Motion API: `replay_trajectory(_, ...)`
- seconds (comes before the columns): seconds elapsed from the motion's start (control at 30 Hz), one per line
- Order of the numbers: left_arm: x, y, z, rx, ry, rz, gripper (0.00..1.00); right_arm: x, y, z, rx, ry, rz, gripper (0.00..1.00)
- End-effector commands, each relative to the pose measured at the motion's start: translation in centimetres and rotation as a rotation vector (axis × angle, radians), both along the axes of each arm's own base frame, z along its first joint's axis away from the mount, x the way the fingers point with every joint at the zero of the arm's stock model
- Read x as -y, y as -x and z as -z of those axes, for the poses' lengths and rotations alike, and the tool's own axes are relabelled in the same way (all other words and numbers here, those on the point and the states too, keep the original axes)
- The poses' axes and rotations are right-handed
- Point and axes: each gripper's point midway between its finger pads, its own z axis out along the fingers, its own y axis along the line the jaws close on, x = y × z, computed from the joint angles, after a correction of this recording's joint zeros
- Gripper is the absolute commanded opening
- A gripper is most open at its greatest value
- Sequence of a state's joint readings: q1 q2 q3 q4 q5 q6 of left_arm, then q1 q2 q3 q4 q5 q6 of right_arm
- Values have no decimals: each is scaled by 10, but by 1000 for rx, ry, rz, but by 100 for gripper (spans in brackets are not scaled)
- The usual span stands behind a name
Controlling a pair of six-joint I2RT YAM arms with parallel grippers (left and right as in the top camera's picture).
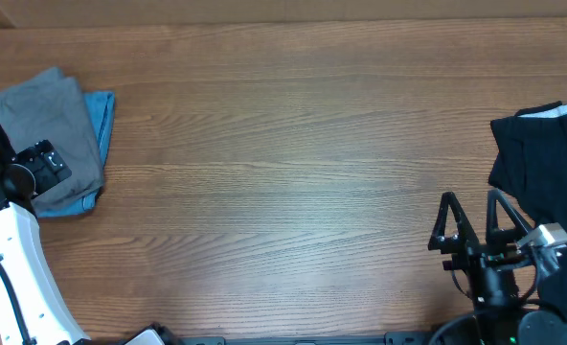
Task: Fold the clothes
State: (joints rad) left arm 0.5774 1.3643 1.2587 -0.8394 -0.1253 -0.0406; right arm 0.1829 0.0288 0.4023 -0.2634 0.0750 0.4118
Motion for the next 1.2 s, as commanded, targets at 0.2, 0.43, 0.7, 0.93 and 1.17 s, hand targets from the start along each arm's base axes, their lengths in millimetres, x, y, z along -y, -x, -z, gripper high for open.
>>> replay_trajectory(0.2,-2,-1,0,-15,-21,18,100,0,-28,53,44,-41,16,100)
replay_trajectory(0.43,-2,-1,0,-15,-21,18,100,1,-35,77,1,-35,26,100)
replay_trajectory(0.7,-2,-1,0,-15,-21,18,100,6,-40,96,-22,-36,60,100)
replay_trajectory(0.93,-2,-1,0,-15,-20,18,100,9,-42,113,-92,-20,76,100)
replay_trajectory(1.17,-2,-1,0,-15,-20,18,100,14,-43,134,-171,46,109,100)
